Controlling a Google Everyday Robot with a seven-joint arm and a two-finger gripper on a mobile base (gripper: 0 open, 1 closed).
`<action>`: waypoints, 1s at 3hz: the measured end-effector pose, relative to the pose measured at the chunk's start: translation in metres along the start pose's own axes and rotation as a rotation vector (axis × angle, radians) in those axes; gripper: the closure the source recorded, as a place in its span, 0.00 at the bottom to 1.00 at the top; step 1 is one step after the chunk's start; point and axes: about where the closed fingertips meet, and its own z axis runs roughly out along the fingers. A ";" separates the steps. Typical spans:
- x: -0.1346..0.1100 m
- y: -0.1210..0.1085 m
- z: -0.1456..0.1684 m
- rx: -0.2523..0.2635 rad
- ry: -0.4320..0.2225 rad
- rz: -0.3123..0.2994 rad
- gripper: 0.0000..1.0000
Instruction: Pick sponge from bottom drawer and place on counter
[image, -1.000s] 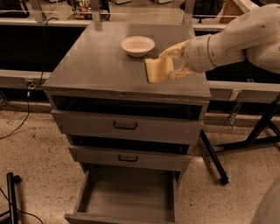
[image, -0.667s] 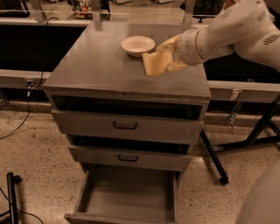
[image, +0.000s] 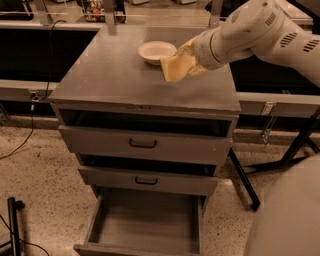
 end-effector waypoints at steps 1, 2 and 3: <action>-0.001 -0.003 -0.001 0.005 0.000 0.000 0.36; -0.001 -0.005 -0.002 0.009 -0.001 0.000 0.12; -0.002 -0.006 -0.003 0.013 -0.001 0.000 0.00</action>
Offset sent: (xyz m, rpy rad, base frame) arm -0.0004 0.0013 0.0020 0.0033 -0.0024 0.0014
